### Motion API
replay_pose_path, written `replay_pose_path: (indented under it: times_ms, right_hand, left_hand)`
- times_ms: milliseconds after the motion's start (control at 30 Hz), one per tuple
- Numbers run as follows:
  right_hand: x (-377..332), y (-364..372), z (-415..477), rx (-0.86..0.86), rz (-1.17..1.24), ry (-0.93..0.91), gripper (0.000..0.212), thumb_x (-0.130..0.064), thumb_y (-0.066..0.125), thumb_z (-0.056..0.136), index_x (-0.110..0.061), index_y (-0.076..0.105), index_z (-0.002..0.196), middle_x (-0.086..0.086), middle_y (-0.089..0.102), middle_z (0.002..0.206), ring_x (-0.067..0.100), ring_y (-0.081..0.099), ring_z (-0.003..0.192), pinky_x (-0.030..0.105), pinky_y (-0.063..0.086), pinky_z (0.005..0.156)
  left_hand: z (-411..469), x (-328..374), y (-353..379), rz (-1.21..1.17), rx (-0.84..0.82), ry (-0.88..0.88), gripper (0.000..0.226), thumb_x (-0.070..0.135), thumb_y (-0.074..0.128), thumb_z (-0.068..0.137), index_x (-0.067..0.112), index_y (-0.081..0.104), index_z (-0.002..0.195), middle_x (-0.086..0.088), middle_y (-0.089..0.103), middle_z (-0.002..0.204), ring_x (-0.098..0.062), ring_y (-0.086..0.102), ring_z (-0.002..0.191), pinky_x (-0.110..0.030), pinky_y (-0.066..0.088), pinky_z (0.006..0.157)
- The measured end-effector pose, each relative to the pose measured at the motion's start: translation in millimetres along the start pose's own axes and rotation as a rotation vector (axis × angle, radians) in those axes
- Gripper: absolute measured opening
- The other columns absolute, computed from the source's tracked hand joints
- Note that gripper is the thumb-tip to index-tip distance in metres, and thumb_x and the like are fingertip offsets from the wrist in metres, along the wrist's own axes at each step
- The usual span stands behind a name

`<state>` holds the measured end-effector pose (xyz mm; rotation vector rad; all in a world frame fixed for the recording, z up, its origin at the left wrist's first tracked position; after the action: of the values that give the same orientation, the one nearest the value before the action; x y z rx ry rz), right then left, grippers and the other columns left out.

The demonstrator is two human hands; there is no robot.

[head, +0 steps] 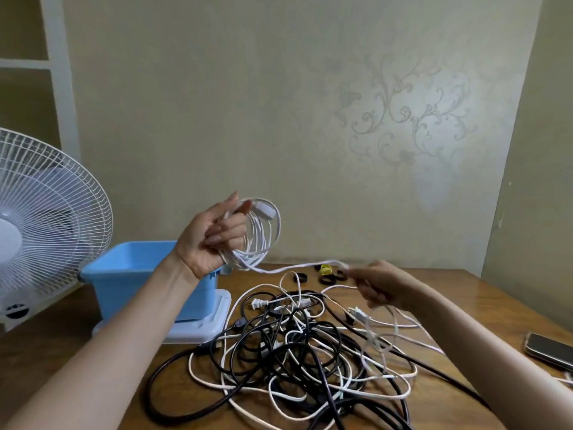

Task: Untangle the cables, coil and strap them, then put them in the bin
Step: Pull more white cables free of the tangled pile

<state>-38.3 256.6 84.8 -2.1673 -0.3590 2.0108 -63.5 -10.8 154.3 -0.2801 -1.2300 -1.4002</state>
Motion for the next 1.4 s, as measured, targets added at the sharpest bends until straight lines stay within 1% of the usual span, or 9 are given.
replay_pose_path:
  times_ms: [167,367,500,700,900,1067,1200,1300,1400]
  right_hand:
    - [-50,44,-10,-0.171,0.601,0.063,0.031,-0.012,0.025,0.101,-0.008,0.043,0.076,0.007,0.047,0.041,0.011,0.036,0.029,0.015,0.038,0.037]
    - [-84,69,-27,-0.137,0.149,-0.177,0.030,-0.009,0.032,0.100,0.004,0.059,0.101,0.010,0.058,0.063,0.020,0.056,0.051,0.035,0.054,0.058]
    - [-89,72,-32,0.199,-0.364,-0.532,0.018,0.005,0.050,0.092,0.007,0.065,0.082,0.005,0.059,0.051,0.017,0.060,0.039,0.026,0.050,0.040]
    - [-69,86,-39,0.027,0.078,-0.499,0.040,-0.019,0.076,0.079,-0.009,0.050,0.107,0.015,0.068,0.066,0.026,0.055,0.044,0.027,0.045,0.040]
    - [-27,53,-20,-0.259,-0.385,-0.484,0.019,-0.002,0.068,0.084,-0.016,0.067,0.096,0.005,0.070,0.072,0.012,0.064,0.060,0.022,0.049,0.055]
    - [10,0,8,-0.164,-0.812,-0.319,0.027,-0.009,0.073,0.078,-0.036,0.071,0.080,0.000,0.074,0.084,0.013,0.069,0.079,0.034,0.054,0.079]
    - [-9,16,-13,-0.405,-0.311,-0.385,0.065,-0.042,0.078,0.072,-0.027,0.054,0.131,-0.006,0.062,0.129,0.009,0.057,0.120,0.024,0.047,0.095]
    - [-53,41,-25,-0.221,-0.043,-0.559,0.111,-0.071,0.076,0.054,-0.033,0.029,0.147,-0.003,0.044,0.146,0.012,0.048,0.130,0.034,0.041,0.106]
    - [-90,64,-26,-0.173,-0.003,-0.591,0.106,-0.043,0.077,0.064,-0.035,0.015,0.150,0.006,0.033,0.152,0.020,0.040,0.134,0.046,0.031,0.113]
  left_hand:
    - [20,-36,2,0.341,0.299,-0.026,0.034,0.023,0.069,0.078,-0.003,0.060,0.099,0.005,0.037,0.042,-0.002,0.022,0.033,-0.012,0.020,0.031]
    - [36,-59,0,0.402,0.553,-0.137,0.028,0.035,0.048,0.094,0.012,0.054,0.080,0.004,0.045,0.050,-0.001,0.029,0.030,-0.009,0.019,0.029]
    - [37,-63,1,0.426,0.557,-0.194,0.034,0.045,0.055,0.086,0.015,0.048,0.071,0.004,0.039,0.053,0.000,0.026,0.032,-0.010,0.019,0.027]
    - [38,-54,-14,0.205,0.653,0.002,0.041,0.017,0.046,0.094,0.016,0.050,0.054,0.007,0.039,0.042,0.000,0.030,0.028,-0.009,0.023,0.027]
    - [15,-7,-16,0.068,0.389,0.218,0.034,0.010,0.087,0.045,0.017,0.054,0.054,0.004,0.051,0.058,-0.009,0.051,0.051,-0.017,0.046,0.046]
    - [9,8,-5,-0.198,0.199,0.139,0.024,0.010,0.044,0.093,0.005,0.052,0.071,0.001,0.039,0.056,-0.010,0.042,0.052,-0.020,0.040,0.060]
    - [6,5,9,-0.005,0.159,0.102,0.042,0.017,0.021,0.103,-0.008,0.054,0.103,-0.001,0.031,0.052,-0.010,0.030,0.043,-0.025,0.029,0.050]
    - [15,-14,25,0.025,0.058,-0.018,0.043,0.020,0.025,0.103,-0.012,0.052,0.113,0.004,0.023,0.047,-0.006,0.020,0.038,-0.025,0.028,0.048]
    - [23,-33,43,-0.006,-0.054,-0.148,0.040,0.024,0.029,0.104,-0.008,0.052,0.108,0.001,0.028,0.044,-0.004,0.021,0.035,-0.022,0.025,0.043]
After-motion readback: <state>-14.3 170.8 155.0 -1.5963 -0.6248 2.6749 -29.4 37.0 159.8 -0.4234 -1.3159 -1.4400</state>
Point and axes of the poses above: each hand's wrist, its own z-axis towards the middle knuckle, its own y-axis out of the palm, x = y × z, the point moved 4 cm from there along z, towards the middle knuckle
